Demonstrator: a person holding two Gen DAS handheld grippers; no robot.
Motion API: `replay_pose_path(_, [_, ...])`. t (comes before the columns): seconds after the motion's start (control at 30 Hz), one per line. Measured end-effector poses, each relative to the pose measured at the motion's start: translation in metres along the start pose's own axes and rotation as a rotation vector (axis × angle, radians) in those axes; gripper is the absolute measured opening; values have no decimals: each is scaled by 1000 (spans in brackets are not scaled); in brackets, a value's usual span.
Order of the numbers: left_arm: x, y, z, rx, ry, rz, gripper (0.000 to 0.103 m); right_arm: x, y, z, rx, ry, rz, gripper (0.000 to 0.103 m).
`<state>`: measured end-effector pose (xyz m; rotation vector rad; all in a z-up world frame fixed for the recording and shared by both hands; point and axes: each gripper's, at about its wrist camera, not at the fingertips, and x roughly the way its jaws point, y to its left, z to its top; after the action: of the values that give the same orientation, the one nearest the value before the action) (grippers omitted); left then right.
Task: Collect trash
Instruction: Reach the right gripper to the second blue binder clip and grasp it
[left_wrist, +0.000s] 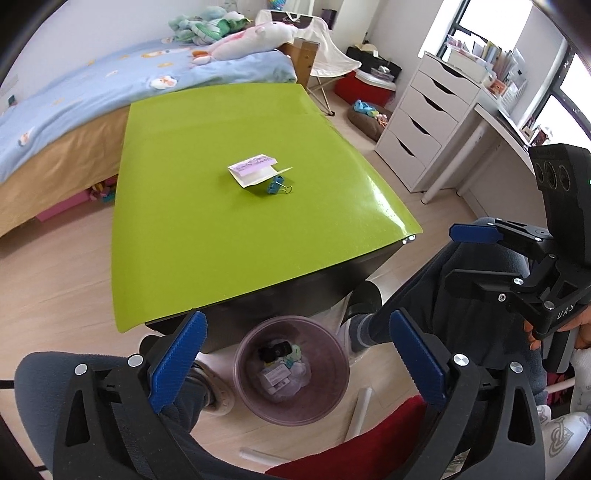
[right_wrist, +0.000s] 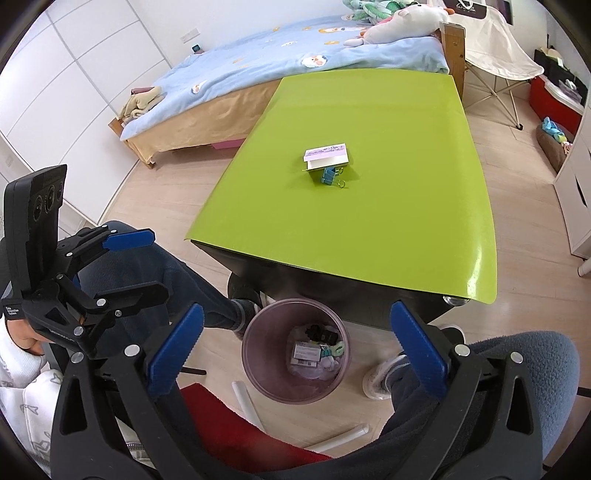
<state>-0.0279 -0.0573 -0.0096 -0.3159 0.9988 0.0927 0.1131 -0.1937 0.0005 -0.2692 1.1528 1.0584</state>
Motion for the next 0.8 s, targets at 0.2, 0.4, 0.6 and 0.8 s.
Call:
replay_pose_path(0.2, [0,7,7,-24,-13,-3,95,8,0,11,-10,6,-6,99])
replay_pose_path(0.4, [-1,18,17,-51,-41,10,95,20,-2,36,-25,-1,-7,99])
replay_pose_path(0.6, [-1,32,32,-74,-61,21,95,42,-7,71,-38,6,-10,99])
replay_pose_path(0.8, [3,42,41,-95,-71,29,95,76,-15,102,-62,43,-38,99])
